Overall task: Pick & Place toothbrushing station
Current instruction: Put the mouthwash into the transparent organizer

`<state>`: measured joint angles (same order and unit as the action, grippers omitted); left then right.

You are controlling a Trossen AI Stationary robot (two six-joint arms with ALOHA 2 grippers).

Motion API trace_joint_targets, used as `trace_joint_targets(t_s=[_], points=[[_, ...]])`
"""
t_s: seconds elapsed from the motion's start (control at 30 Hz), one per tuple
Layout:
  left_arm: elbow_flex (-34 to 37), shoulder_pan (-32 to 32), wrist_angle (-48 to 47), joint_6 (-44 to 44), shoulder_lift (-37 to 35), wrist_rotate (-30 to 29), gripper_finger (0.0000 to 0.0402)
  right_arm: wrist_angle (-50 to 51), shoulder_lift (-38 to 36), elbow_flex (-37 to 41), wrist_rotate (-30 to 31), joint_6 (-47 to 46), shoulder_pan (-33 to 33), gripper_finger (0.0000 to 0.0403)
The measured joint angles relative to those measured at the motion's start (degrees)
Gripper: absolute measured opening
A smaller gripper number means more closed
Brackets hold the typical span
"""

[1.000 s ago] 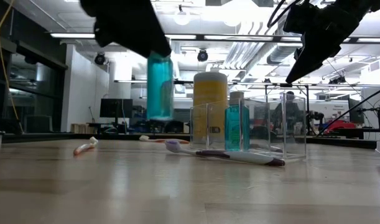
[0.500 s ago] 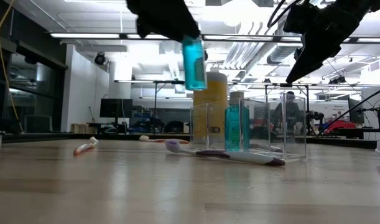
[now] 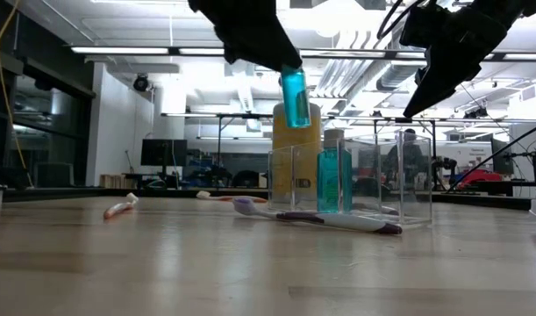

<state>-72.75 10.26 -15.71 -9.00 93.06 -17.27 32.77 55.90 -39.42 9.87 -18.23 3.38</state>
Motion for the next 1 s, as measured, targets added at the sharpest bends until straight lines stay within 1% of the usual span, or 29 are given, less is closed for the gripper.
trace_joint_targets(t_s=[0.1,0.2,0.27,0.53,0.77,1.0], points=[[0.0,-0.9,0.6,2.0,0.0,0.1,0.0088,0.0,0.0,0.0,0.0,-0.2,0.0,0.0144],[0.0,-1.9,0.9,3.1,0.0,2.4,0.0088,0.0,0.0,0.0,0.0,-0.2,0.0,0.0144],[0.0,-2.3,1.3,3.3,0.0,2.6,0.0088,0.0,0.0,0.0,0.0,-0.2,0.0,0.0144],[0.0,-2.3,2.8,5.2,0.8,2.7,0.0088,0.0,0.0,0.0,0.0,-0.2,0.0,0.0144],[0.0,-2.2,6.2,7.3,3.9,2.7,0.0088,0.0,0.0,0.0,0.0,-0.2,0.0,0.0144],[0.0,-2.0,7.0,6.8,4.5,3.5,0.0088,0.0,0.0,0.0,0.0,-0.2,0.0,0.0144]])
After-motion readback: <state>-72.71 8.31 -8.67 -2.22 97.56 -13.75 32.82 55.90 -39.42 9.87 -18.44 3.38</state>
